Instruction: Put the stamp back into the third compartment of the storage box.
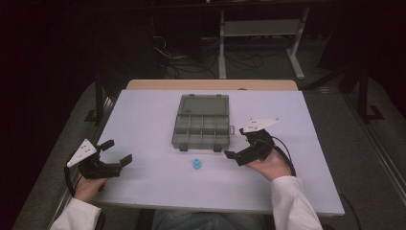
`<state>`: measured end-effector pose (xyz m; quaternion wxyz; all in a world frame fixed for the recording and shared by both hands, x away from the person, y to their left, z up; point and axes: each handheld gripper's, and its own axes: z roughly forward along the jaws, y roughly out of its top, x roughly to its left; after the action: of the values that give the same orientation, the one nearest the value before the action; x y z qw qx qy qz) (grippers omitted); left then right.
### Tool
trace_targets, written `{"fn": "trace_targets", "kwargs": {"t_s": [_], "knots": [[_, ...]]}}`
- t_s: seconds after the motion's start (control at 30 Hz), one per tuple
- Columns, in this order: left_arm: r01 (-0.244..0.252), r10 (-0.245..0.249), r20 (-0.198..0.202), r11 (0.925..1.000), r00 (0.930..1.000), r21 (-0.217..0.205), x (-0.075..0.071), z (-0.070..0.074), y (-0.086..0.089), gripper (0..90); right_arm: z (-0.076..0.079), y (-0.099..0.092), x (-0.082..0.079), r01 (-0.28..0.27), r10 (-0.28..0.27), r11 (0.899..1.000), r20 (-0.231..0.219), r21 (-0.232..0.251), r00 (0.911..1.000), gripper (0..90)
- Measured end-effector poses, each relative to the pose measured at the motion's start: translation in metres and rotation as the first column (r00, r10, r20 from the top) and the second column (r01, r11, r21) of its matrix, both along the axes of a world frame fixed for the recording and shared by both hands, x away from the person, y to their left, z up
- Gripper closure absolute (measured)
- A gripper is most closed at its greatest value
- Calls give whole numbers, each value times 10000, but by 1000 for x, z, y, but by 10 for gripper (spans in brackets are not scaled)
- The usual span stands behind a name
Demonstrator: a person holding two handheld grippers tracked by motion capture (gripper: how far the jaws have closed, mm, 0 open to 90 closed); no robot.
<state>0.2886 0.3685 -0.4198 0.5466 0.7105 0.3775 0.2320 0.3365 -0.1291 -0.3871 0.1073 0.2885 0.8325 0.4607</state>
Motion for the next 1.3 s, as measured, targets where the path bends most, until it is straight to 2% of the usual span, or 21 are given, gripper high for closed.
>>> {"fn": "trace_targets", "kwargs": {"t_s": [1.3], "knots": [[8, -8, 8, 10000, 10000, 77, 0, 0, 1, 0, -8, 42, 8, -876, 862, 9953, -338, -407, 9957, 0]]}}
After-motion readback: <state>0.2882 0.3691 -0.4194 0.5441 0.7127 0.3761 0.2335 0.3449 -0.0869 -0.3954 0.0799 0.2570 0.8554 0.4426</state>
